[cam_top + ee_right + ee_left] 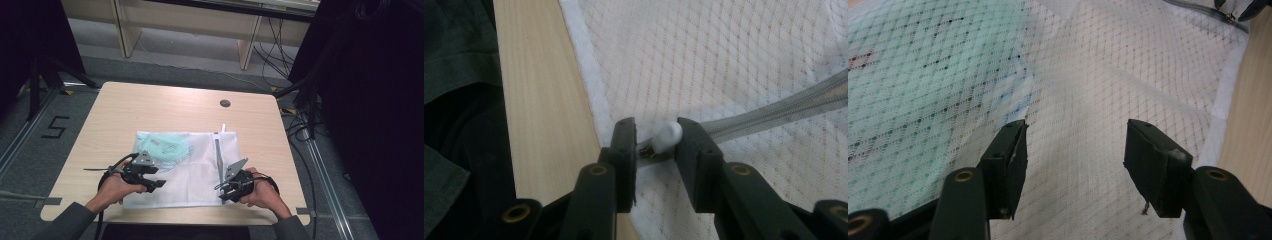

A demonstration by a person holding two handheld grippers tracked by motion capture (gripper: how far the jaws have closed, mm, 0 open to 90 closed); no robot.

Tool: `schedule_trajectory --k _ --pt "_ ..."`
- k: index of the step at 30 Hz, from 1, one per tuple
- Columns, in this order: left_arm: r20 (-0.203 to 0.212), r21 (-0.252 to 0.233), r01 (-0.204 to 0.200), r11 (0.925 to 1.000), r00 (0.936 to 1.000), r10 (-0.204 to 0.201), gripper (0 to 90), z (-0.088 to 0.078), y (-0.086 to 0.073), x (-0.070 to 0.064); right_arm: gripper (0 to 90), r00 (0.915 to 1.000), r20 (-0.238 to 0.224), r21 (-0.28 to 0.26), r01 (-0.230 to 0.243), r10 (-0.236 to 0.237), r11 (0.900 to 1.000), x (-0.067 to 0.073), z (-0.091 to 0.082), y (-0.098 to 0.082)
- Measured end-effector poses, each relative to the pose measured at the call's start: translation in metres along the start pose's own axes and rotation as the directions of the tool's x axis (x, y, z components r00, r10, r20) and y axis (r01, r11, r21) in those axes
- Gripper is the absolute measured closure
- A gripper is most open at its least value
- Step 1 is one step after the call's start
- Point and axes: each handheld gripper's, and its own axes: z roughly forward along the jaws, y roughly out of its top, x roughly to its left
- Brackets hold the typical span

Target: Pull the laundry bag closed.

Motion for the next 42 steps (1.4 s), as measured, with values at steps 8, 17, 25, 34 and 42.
schedule_trajectory --k 8,17,25,34,42 --pt "-0.008 -0.005 0.003 1.0000 1.0000 -0.003 41.7 0.000 0.000 0.002 80.9 0.9999 -0.007 0.001 0.009 -0.009 1.000 0.002 -0.005 0.001" --pt "-0.002 -0.016 0.024 0.9996 0.9997 -0.024 41.1 0.000 0.000 0.000 86.0 0.9994 0.004 0.011 0.034 -0.034 0.999 0.004 -0.007 0.002" --pt "-0.006 -0.010 0.004 0.9999 1.0000 -0.004 40.1 -0.001 0.001 0.000 86.0 0.9996 0.015 0.029 0.022 -0.022 0.999 0.004 -0.009 -0.001" --pt "-0.009 -0.008 0.006 1.0000 0.9999 -0.006 38.6 0.000 0.002 -0.002 86.5 0.9997 0.019 0.032 0.015 -0.016 0.999 0.005 -0.011 -0.003" --pt "0.040 -0.041 -0.023 0.9989 0.9989 0.025 38.7 0.009 0.012 -0.031 86.6 0.9988 0.047 -0.006 0.012 -0.012 1.000 0.007 -0.017 0.003"
